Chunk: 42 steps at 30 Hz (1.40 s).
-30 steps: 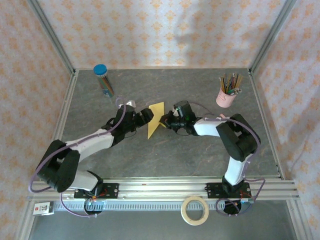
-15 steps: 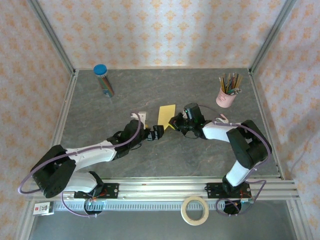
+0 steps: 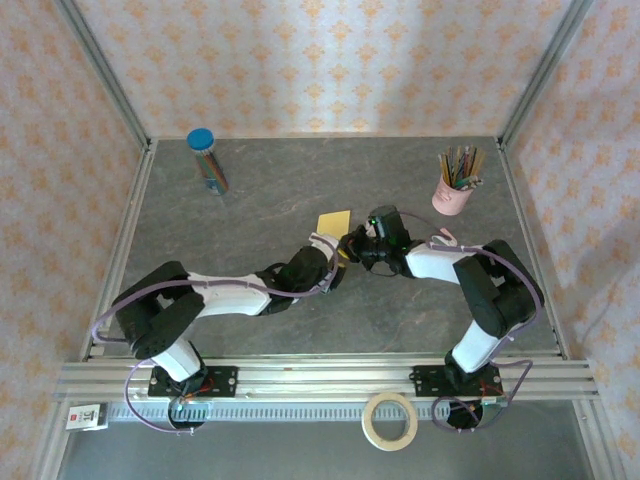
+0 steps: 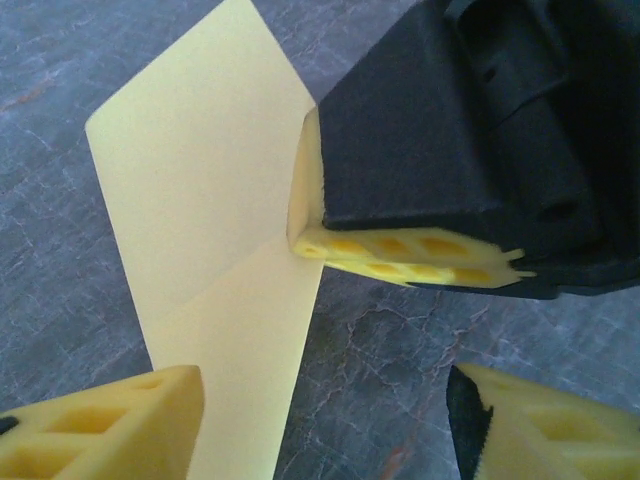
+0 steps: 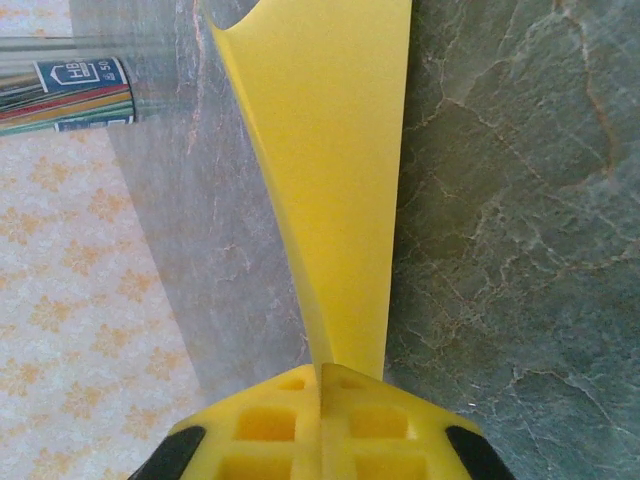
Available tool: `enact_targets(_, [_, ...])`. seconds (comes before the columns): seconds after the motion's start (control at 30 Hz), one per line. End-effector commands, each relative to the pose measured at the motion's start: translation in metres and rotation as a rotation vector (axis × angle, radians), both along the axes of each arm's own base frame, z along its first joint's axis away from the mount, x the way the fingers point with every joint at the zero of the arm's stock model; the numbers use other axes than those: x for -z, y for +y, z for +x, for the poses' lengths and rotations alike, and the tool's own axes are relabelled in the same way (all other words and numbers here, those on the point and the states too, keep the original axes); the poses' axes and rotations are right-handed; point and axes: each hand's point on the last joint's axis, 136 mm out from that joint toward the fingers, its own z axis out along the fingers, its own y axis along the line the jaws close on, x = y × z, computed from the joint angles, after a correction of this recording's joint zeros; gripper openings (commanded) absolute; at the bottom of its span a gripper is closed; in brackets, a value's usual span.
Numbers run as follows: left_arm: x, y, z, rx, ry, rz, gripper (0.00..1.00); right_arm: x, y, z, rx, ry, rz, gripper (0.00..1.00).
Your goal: Fold a paper plane with a square sheet of paper (pick it up from the middle)
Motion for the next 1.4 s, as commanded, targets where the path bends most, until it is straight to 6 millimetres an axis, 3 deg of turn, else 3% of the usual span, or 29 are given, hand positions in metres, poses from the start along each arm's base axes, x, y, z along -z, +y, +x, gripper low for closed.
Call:
enact_targets(0.0, [0.001,0.001,0.01,0.015,-0.066,0.096,0.63,0.0,0.0,0.003,0.003,0.023,0.008,0.05])
enact_targets(0.53, [0.019,0.003,0.013,0.007,-0.068,0.125,0.42,0.004,0.001,0.001,-0.007,0.039,0.009,0.05])
enact_targets(1.37, [0.032,0.011,0.012,-0.028,-0.097,0.216,0.32,-0.001,0.003,0.001,-0.015,0.056,0.036,0.06])
